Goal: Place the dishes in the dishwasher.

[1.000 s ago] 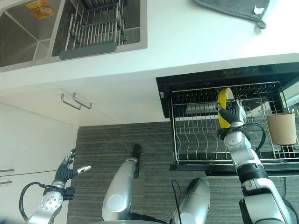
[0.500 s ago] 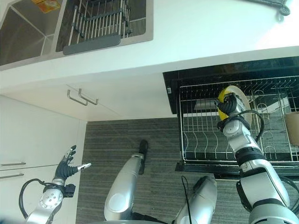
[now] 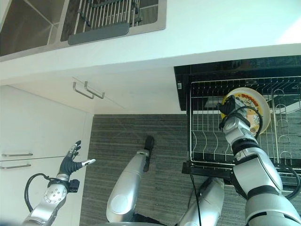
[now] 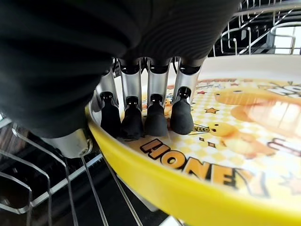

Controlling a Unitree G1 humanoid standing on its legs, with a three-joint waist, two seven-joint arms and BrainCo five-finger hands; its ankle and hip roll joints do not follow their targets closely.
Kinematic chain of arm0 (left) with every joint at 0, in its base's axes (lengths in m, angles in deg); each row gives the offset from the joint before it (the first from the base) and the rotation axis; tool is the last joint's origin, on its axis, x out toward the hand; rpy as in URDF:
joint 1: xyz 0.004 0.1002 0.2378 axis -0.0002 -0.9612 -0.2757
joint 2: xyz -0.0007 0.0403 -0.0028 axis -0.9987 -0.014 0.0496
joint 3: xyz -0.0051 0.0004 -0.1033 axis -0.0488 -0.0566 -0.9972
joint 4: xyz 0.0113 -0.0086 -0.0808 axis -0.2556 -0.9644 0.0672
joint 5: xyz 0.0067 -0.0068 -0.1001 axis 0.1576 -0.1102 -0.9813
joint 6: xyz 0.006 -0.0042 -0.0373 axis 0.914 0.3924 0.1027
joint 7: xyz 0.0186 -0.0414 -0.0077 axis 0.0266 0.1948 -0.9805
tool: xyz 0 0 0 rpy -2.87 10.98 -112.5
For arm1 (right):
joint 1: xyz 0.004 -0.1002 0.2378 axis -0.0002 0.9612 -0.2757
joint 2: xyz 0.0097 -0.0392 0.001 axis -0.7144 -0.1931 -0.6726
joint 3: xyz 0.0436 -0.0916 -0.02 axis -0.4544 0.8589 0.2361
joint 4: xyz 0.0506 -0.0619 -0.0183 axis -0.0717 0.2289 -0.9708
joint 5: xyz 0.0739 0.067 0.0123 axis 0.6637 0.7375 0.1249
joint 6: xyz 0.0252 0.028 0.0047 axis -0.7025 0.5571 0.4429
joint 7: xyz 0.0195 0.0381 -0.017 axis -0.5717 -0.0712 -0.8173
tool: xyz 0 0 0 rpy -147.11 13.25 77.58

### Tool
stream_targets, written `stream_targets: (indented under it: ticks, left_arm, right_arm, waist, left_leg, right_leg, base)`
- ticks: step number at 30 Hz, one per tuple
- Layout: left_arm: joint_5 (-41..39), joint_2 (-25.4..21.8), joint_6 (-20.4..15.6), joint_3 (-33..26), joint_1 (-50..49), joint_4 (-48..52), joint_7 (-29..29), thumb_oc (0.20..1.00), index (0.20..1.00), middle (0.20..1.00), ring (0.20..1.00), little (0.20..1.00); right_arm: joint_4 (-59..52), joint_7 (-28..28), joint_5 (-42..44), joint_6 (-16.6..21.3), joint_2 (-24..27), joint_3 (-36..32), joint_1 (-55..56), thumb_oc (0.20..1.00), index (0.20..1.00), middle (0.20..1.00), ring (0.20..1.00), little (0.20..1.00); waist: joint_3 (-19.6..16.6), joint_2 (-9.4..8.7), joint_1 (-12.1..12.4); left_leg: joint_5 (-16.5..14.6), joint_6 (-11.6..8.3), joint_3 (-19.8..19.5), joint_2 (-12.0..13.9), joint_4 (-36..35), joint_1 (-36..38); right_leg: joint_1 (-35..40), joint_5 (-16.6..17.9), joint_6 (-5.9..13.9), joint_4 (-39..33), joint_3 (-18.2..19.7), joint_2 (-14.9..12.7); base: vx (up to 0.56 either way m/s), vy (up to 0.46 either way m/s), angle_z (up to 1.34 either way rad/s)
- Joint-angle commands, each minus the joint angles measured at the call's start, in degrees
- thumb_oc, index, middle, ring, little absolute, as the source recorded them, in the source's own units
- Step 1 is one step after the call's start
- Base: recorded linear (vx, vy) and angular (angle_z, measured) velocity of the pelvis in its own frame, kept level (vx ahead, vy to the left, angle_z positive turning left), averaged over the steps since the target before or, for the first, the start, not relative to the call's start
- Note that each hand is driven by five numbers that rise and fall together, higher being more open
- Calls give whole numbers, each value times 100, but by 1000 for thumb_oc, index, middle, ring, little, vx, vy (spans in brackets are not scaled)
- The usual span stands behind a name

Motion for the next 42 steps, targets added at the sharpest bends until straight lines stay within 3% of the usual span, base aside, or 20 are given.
stream_targets:
  ticks: [1, 6, 10, 14, 16, 17, 20, 25, 30, 35, 39, 42]
  left_arm:
    - [-246, -410, -88, -7, 46, 319, -95, 1000, 1000, 1000, 1000, 1000]
    - [-292, -486, -28, -52, 108, 420, 0, 1000, 1000, 1000, 1000, 1000]
    - [-263, -541, -9, -39, 204, 544, 74, 1000, 1000, 1000, 1000, 1000]
    - [-205, -595, 186, -56, 278, 715, 141, 1000, 1000, 1000, 1000, 1000]
    - [-176, -593, 218, -47, 295, 726, 148, 1000, 1000, 1000, 1000, 1000]
    - [-182, -597, 256, -21, 297, 760, 108, 1000, 1000, 1000, 1000, 1000]
    - [-193, -605, 272, -47, 253, 819, 113, 1000, 1000, 1000, 1000, 1000]
    - [-232, -536, 313, -154, 53, 926, 70, 1000, 1000, 1000, 1000, 1000]
    - [-188, -343, 195, -520, -510, 1089, -84, 1000, 1000, 1000, 1000, 1000]
    - [-216, -83, 215, -830, -793, 1063, -246, 1000, 1000, 1000, 1000, 1000]
    - [-68, 107, 15, -900, -845, 821, -364, 1000, 1000, 1000, 1000, 1000]
    - [-18, 116, 30, -1019, -870, 815, -344, 1000, 1000, 1000, 1000, 1000]
  right_arm:
    - [82, 103, -67, -112, 17, -66, -227, 200, 200, 200, 200, 200]
    - [273, 406, 1, -385, -67, -56, -210, 200, 200, 200, 200, 200]
    - [597, 1191, 454, -964, -209, -94, -161, 200, 200, 200, 200, 200]
    - [828, 1232, 674, -972, -290, -220, -130, 200, 200, 200, 200, 200]
    - [869, 1175, 728, -974, -311, -278, -151, 589, 589, 589, 589, 589]
    - [866, 1072, 939, -904, -281, -355, -155, 1000, 1000, 1000, 1000, 1000]
    - [754, 996, 1200, -740, -222, -473, -188, 1000, 1000, 1000, 1000, 1000]
    - [-43, 648, 2898, -73, -123, -1095, -70, 1000, 1000, 1000, 1000, 1000]
    - [-2499, 628, 4536, -241, -88, -2056, 911, 1000, 1000, 1000, 1000, 1000]
    - [-5161, 452, 4564, -194, -750, -2858, 2391, 1000, 1000, 1000, 1000, 1000]
    - [-5985, 568, 4672, 62, -1037, -3239, 3066, 1000, 1000, 1000, 1000, 1000]
    - [-6229, 493, 4977, -124, -1026, -3660, 3436, 1000, 1000, 1000, 1000, 1000]
  waist:
    - [-143, 13, 130]
    - [-111, 7, 188]
    - [-63, -19, 262]
    - [-54, -47, 319]
    - [-63, -49, 333]
    - [-62, -51, 328]
    - [-63, -53, 316]
    - [-43, -104, 201]
    - [19, -298, -86]
    - [65, -494, -453]
    - [71, -685, -685]
    - [8, -816, -838]
  left_leg:
    - [-1243, 280, -442, 157, 745, 113]
    - [-1278, 317, -450, 120, 841, -12]
    - [-1282, 346, -482, 82, 892, -88]
    - [-1253, 366, -507, 43, 873, -90]
    - [-1245, 374, -506, 35, 863, -81]
    - [-1239, 386, -499, 35, 865, -71]
    - [-1239, 396, -489, 29, 885, -70]
    - [-1248, 411, -439, 87, 860, 1]
    - [-1214, 417, -346, 220, 739, 142]
    - [-1220, 423, -215, 354, 732, 226]
    - [-1087, 383, -43, 483, 380, 526]
    - [-914, 329, 103, 576, -4, 726]
  right_leg:
    - [-245, 824, 58, -589, -43, -86]
    - [-343, 811, 51, -506, -73, -98]
    - [-369, 812, 28, -486, -153, -102]
    - [-352, 846, 11, -514, -230, -89]
    - [-340, 858, 11, -525, -257, -84]
    - [-328, 869, 9, -529, -269, -73]
    - [-317, 875, -1, -526, -272, -53]
    - [-262, 879, -14, -566, -239, 22]
    - [-170, 913, -25, -689, -153, 168]
    - [-137, 941, -7, -739, 10, 300]
    - [197, 1118, 53, -1264, -8, 437]
    - [455, 1334, 106, -1817, -93, 580]
  base:
    - [14, 8, 3]
    - [9, -17, 3]
    - [-1, -50, 5]
    - [-6, -60, 2]
    - [0, 0, 0]
    - [-4, -18, 4]
    - [0, 0, 0]
    - [9, 38, -1]
    - [28, 68, -13]
    - [33, 48, -24]
    - [25, -27, -30]
    - [25, -54, -24]
